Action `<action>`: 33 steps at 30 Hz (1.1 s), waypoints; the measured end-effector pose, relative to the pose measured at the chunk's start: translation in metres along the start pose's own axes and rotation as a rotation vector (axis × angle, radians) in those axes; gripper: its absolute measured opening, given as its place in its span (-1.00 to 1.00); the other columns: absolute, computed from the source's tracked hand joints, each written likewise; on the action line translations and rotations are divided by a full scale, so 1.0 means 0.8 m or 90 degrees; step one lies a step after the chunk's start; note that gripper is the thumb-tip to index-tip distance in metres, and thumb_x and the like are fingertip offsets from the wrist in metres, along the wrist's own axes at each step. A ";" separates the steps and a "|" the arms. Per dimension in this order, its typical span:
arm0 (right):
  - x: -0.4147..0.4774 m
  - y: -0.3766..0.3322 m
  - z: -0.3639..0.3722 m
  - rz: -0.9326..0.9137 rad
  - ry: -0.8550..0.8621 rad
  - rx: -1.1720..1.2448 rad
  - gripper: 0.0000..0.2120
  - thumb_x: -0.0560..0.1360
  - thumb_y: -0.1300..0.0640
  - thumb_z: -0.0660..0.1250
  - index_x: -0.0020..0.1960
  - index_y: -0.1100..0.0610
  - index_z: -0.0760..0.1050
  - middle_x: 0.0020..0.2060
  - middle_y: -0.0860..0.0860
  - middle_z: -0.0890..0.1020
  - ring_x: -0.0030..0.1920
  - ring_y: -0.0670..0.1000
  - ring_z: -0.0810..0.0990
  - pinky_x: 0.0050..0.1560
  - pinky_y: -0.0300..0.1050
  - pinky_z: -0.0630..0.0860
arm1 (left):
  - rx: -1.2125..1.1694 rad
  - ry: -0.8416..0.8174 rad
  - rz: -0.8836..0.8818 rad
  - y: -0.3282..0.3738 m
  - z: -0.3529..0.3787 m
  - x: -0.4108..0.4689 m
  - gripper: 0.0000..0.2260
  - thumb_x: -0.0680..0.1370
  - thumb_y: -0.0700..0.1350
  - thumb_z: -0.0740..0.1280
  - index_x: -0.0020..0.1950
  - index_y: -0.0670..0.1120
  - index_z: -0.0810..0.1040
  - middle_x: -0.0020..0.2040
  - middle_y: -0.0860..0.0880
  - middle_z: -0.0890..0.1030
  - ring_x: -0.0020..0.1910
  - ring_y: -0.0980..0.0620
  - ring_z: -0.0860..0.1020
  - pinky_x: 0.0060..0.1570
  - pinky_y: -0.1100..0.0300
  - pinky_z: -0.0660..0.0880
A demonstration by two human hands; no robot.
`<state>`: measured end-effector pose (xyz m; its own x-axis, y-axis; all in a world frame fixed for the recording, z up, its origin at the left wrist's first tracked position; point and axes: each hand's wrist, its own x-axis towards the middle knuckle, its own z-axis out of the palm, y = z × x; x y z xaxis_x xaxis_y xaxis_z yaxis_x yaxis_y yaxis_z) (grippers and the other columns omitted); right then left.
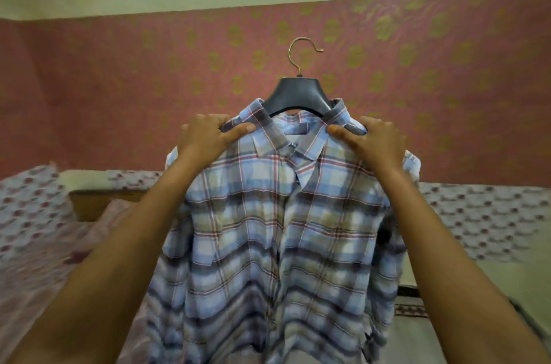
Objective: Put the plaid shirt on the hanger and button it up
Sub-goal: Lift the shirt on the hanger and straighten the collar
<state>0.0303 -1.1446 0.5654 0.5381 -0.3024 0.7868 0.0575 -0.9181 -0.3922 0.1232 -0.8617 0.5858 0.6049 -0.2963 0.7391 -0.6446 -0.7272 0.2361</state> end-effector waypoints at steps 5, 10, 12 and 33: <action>0.037 0.137 -0.071 0.026 0.040 -0.096 -0.29 0.22 -0.55 0.12 -0.43 0.15 0.24 -0.54 0.09 0.36 -0.47 0.08 0.35 -0.46 -0.09 0.09 | -0.087 -0.016 0.048 0.111 0.110 0.063 -0.32 0.26 0.57 0.04 -0.45 -0.09 0.21 -0.52 -0.01 0.23 -0.49 -0.01 0.26 -0.38 0.10 0.15; 0.079 0.252 -0.129 0.067 0.059 -0.164 -0.23 0.20 -0.57 0.08 -0.39 0.21 0.33 -0.51 0.12 0.42 -0.45 0.10 0.40 -0.47 -0.10 0.13 | -0.101 -0.026 0.087 0.224 0.198 0.119 -0.38 0.30 0.52 0.03 -0.44 -0.06 0.18 -0.50 0.00 0.22 -0.49 0.02 0.25 -0.39 0.11 0.08; 0.093 0.291 -0.148 0.077 0.071 -0.183 -0.25 0.19 -0.57 0.06 -0.42 0.18 0.25 -0.54 0.09 0.35 -0.50 0.05 0.33 -0.48 -0.11 0.09 | -0.106 -0.030 0.094 0.262 0.232 0.141 -0.39 0.33 0.50 0.09 -0.44 -0.07 0.18 -0.50 -0.01 0.23 -0.47 -0.01 0.27 -0.37 0.11 0.11; 0.376 0.677 -0.124 0.136 0.157 -0.268 -0.31 0.18 -0.54 0.11 -0.46 0.13 0.21 -0.53 0.08 0.36 -0.46 0.10 0.38 -0.44 -0.07 0.13 | -0.149 -0.008 0.195 0.459 0.601 0.479 -0.35 0.33 0.54 0.07 -0.46 -0.07 0.17 -0.53 -0.04 0.24 -0.52 -0.05 0.25 -0.44 0.15 0.07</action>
<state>0.1396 -1.7584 0.6368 0.2835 -0.4990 0.8189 -0.4023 -0.8371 -0.3708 0.3431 -1.5400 0.6528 0.3727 -0.4868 0.7900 -0.8846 -0.4435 0.1441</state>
